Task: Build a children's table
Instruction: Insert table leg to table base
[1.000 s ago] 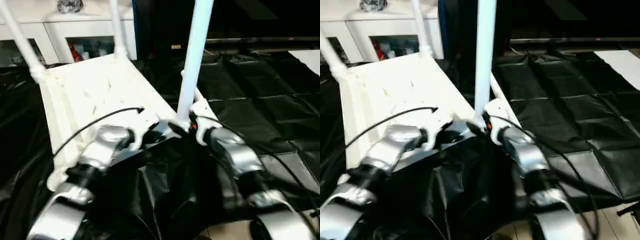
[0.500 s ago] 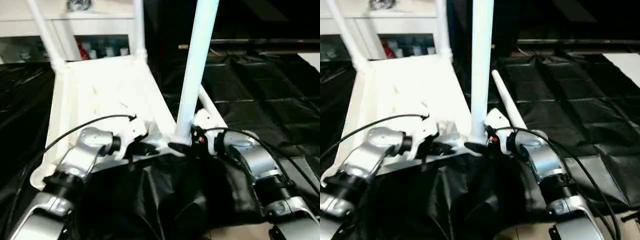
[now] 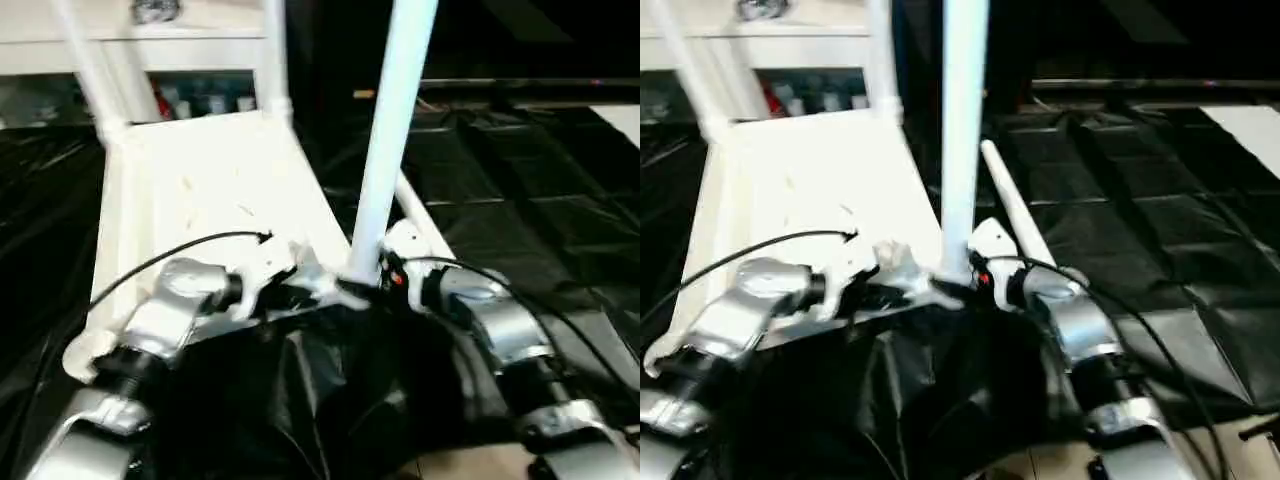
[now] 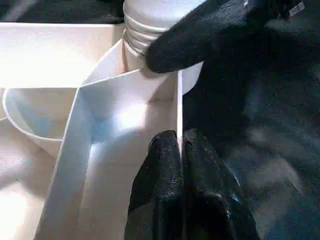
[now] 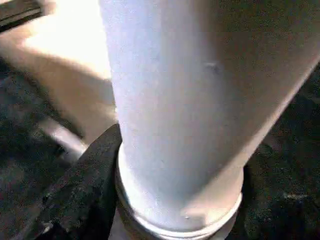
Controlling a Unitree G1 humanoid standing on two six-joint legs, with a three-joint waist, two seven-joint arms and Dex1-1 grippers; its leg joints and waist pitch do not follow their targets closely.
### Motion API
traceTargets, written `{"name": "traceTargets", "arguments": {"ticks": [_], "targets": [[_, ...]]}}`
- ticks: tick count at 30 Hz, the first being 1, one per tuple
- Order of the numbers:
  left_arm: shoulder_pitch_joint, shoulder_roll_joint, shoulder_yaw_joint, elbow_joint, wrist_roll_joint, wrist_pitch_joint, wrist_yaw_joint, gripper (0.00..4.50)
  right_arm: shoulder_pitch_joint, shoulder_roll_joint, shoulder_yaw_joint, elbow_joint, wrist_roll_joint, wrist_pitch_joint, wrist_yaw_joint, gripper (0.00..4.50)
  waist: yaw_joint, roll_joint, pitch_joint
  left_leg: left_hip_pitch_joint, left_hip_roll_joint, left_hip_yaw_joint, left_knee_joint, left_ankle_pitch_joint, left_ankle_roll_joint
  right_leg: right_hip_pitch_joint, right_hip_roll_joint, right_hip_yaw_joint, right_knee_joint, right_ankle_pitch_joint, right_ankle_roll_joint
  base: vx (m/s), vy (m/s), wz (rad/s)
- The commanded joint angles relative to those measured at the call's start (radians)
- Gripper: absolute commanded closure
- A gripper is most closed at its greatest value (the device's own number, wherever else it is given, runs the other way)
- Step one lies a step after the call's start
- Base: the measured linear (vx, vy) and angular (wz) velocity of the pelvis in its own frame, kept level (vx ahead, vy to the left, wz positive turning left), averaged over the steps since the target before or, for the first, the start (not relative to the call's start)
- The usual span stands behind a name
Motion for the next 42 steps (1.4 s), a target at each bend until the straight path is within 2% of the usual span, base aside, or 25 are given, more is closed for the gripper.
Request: {"name": "traceTargets", "arguments": {"ticks": [1, 2, 3, 4, 5, 6, 8, 9, 10, 12, 14, 17, 19, 22, 23, 24, 25, 26, 29, 30, 31, 32, 34, 39, 42], "targets": [[-0.067, -0.082, 0.038, 0.015, -0.031, 0.011, 0.112, 4.5, -0.02, 0.073, 0.005, 0.044, 0.009, 0.021, -0.078, 1.76, -0.004, -0.008, -0.064, 0.03, 0.051, -0.03, -0.069, -0.317, -0.011, 0.03, -0.079, 0.043, -0.095, -0.399, -0.184, 0.0, 0.0, 0.0], [-0.094, -0.118, 0.061, 0.045, -0.028, 0.041, 0.193, 4.5, -0.037, 0.113, -0.015, 0.078, 0.009, 0.025, -0.156, 1.76, -0.006, -0.004, -0.065, 0.034, 0.05, -0.032, -0.068, -0.329, -0.019, 0.028, -0.08, 0.043, -0.097, -0.419, -0.181, 0.0, 0.0, 0.0], [-0.115, -0.149, 0.081, 0.066, -0.032, 0.066, 0.256, 4.5, -0.052, 0.147, -0.033, 0.106, 0.01, 0.028, -0.223, 1.76, -0.009, -0.005, -0.065, 0.035, 0.049, -0.031, -0.067, -0.334, -0.022, 0.025, -0.08, 0.043, -0.098, -0.425, -0.183, 0.0, 0.0, 0.0], [-0.125, -0.179, 0.093, 0.071, -0.034, 0.086, 0.305, 4.5, -0.064, 0.182, -0.036, 0.133, 0.001, 0.016, -0.284, 1.76, -0.005, -0.002, -0.067, 0.036, 0.048, -0.034, -0.067, -0.325, -0.025, 0.029, -0.082, 0.041, -0.098, -0.425, -0.182, 0.0, 0.0, 0.0], [-0.13, -0.196, 0.099, 0.071, -0.036, 0.096, 0.332, 4.5, -0.071, 0.203, -0.037, 0.15, -0.005, 0.007, -0.32, 1.76, -0.007, -0.004, -0.066, 0.033, 0.049, -0.033, -0.067, -0.315, -0.023, 0.029, -0.082, 0.042, -0.098, -0.408, -0.186, 0.0, 0.0, 0.0], [-0.126, -0.207, 0.095, 0.062, -0.031, 0.102, 0.342, 4.5, -0.074, 0.216, -0.032, 0.158, -0.011, -0.001, -0.335, 1.76, -0.006, -0.007, -0.069, 0.028, 0.048, -0.033, -0.067, -0.299, -0.012, 0.035, -0.08, 0.041, -0.096, -0.386, -0.181, 0.0, 0.0, 0.0], [-0.121, -0.214, 0.093, 0.053, -0.028, 0.111, 0.346, 4.5, -0.073, 0.225, -0.028, 0.159, -0.011, -0.01, -0.333, 1.76, -0.003, -0.006, -0.071, 0.026, 0.048, -0.03, -0.066, -0.275, 0.005, 0.037, -0.079, 0.042, -0.093, -0.329, -0.186, 0.0, 0.0, 0.0], [-0.117, -0.217, 0.09, 0.047, -0.021, 0.115, 0.349, 4.5, -0.072, 0.229, -0.027, 0.157, -0.012, -0.016, -0.328, 1.2, -0.003, -0.006, -0.072, 0.024, 0.048, -0.03, -0.066, -0.265, 0.01, 0.039, -0.079, 0.042, -0.09, -0.311, -0.188, 0.0, 0.0, 0.0], [-0.105, -0.214, 0.074, 0.036, -0.008, 0.112, 0.338, 4.5, -0.074, 0.23, -0.035, 0.152, -0.003, -0.018, -0.306, 1.06, -0.001, -0.006, -0.074, 0.022, 0.048, -0.029, -0.065, -0.241, 0.025, 0.043, -0.08, 0.042, -0.086, -0.272, -0.196, 0.0, 0.0, 0.0], [-0.103, -0.215, 0.069, 0.033, -0.005, 0.115, 0.337, 4.5, -0.08, 0.229, -0.039, 0.159, -0.008, -0.027, -0.308, 1.0, -0.001, -0.005, -0.074, 0.021, 0.049, -0.028, -0.064, -0.228, 0.034, 0.043, -0.078, 0.041, -0.084, -0.243, -0.206, 0.0, 0.0, 0.0], [-0.099, -0.213, 0.063, 0.027, -0.002, 0.116, 0.333, 4.5, -0.085, 0.221, -0.033, 0.163, -0.026, -0.042, -0.321, 0.7, -0.001, -0.005, -0.074, 0.022, 0.05, -0.027, -0.063, -0.227, 0.036, 0.043, -0.079, 0.041, -0.083, -0.239, -0.213, 0.0, 0.0, 0.0], [-0.098, -0.213, 0.066, 0.027, -0.002, 0.13, 0.349, 4.5, -0.087, 0.202, -0.025, 0.163, -0.054, -0.062, -0.348, 0.7, -0.003, -0.004, -0.071, 0.025, 0.05, -0.028, -0.065, -0.256, 0.028, 0.041, -0.078, 0.04, -0.087, -0.28, -0.209, 0.0, 0.0, 0.0], [-0.111, -0.216, 0.092, 0.052, 0.005, 0.157, 0.409, 4.5, -0.076, 0.172, -0.027, 0.132, -0.066, -0.061, -0.369, 0.7, -0.003, -0.002, -0.07, 0.027, 0.05, -0.029, -0.066, -0.268, 0.021, 0.04, -0.078, 0.041, -0.089, -0.299, -0.205, 0.0, 0.0, 0.0], [-0.138, -0.218, 0.128, 0.103, 0.015, 0.168, 0.49, 4.5, -0.043, 0.14, -0.045, 0.063, -0.059, -0.04, -0.365, 0.7, -0.003, -0.004, -0.072, 0.026, 0.049, -0.029, -0.067, -0.266, 0.02, 0.042, -0.073, 0.04, -0.088, -0.275, -0.191, 0.0, 0.0, 0.0], [-0.144, -0.217, 0.135, 0.115, 0.018, 0.167, 0.509, 4.5, -0.029, 0.13, -0.048, 0.038, -0.06, -0.035, -0.362, 0.7, -0.007, 0.005, -0.073, 0.014, 0.046, -0.034, -0.069, -0.245, 0.022, 0.053, -0.076, 0.038, -0.082, -0.248, -0.189, 0.0, 0.0, 0.0], [-0.147, -0.217, 0.138, 0.119, 0.02, 0.166, 0.518, 4.5, -0.021, 0.127, -0.05, 0.024, -0.058, -0.03, -0.361, 0.7, -0.014, -0.004, -0.076, 0.012, 0.044, -0.032, -0.066, -0.231, 0.032, 0.054, -0.073, 0.037, -0.083, -0.216, -0.191, 0.0, 0.0, 0.0], [-0.148, -0.217, 0.14, 0.12, 0.023, 0.168, 0.526, 4.5, -0.013, 0.124, -0.054, 0.01, -0.057, -0.026, -0.361, 0.7, -0.014, -0.002, -0.079, 0.014, 0.044, -0.032, -0.063, -0.223, 0.038, 0.054, -0.076, 0.038, -0.081, -0.196, -0.199, 0.0, 0.0, 0.0], [-0.149, -0.216, 0.141, 0.121, 0.025, 0.168, 0.531, 4.5, -0.008, 0.122, -0.057, 0.003, -0.057, -0.025, -0.362, 0.7, -0.019, -0.005, -0.08, 0.011, 0.042, -0.029, -0.058, -0.204, 0.053, 0.055, -0.076, 0.039, -0.08, -0.165, -0.215, 0.0, 0.0, 0.0], [-0.151, -0.219, 0.143, 0.123, 0.028, 0.166, 0.542, 4.5, 0.001, 0.122, -0.067, -0.007, -0.058, -0.021, -0.37, 0.7, -0.017, 0.004, -0.083, 0.012, 0.043, -0.029, -0.054, -0.169, 0.074, 0.055, -0.075, 0.037, -0.077, -0.122, -0.241, 0.0, 0.0, 0.0], [-0.151, -0.222, 0.142, 0.124, 0.029, 0.171, 0.552, 4.5, 0.001, 0.124, -0.071, -0.004, -0.06, -0.021, -0.376, 0.7, -0.017, 0.003, -0.085, 0.011, 0.045, -0.028, -0.052, -0.145, 0.087, 0.054, -0.072, 0.035, -0.071, -0.076, -0.255, 0.0, 0.0, 0.0], [-0.152, -0.225, 0.142, 0.124, 0.029, 0.174, 0.56, 4.5, 0.001, 0.125, -0.072, -0.002, -0.059, -0.021, -0.378, 0.7, -0.017, 0.004, -0.084, 0.011, 0.046, -0.028, -0.052, -0.142, 0.091, 0.053, -0.072, 0.035, -0.071, -0.066, -0.261, 0.0, 0.0, 0.0], [-0.154, -0.226, 0.142, 0.128, 0.028, 0.176, 0.568, 4.5, 0.003, 0.126, -0.071, -0.007, -0.057, -0.016, -0.382, 0.7, -0.019, 0.007, -0.083, 0.011, 0.047, -0.028, -0.053, -0.149, 0.093, 0.052, -0.071, 0.034, -0.072, -0.064, -0.267, 0.0, 0.0, 0.0], [-0.157, -0.231, 0.148, 0.136, 0.025, 0.184, 0.594, 4.5, 0.008, 0.128, -0.065, -0.018, -0.055, -0.009, -0.388, 0.7, -0.019, 0.007, -0.081, 0.014, 0.048, -0.028, -0.054, -0.181, 0.085, 0.051, -0.072, 0.033, -0.075, -0.098, -0.27, 0.0, 0.0, 0.0], [-0.175, -0.232, 0.187, 0.174, 0.028, 0.189, 0.695, 4.5, 0.006, 0.136, -0.059, -0.033, -0.055, 0.004, -0.393, 0.7, -0.023, 0.004, -0.078, 0.011, 0.046, -0.03, -0.057, -0.212, 0.064, 0.053, -0.073, 0.033, -0.08, -0.157, -0.248, 0.0, 0.0, 0.0], [-0.179, -0.228, 0.205, 0.179, 0.027, 0.196, 0.728, 4.5, -0.002, 0.131, -0.068, -0.034, -0.052, 0.005, -0.396, 0.7, -0.024, 0.005, -0.081, 0.012, 0.045, -0.03, -0.054, -0.198, 0.067, 0.054, -0.073, 0.034, -0.079, -0.136, -0.248, 0.0, 0.0, 0.0]]}}
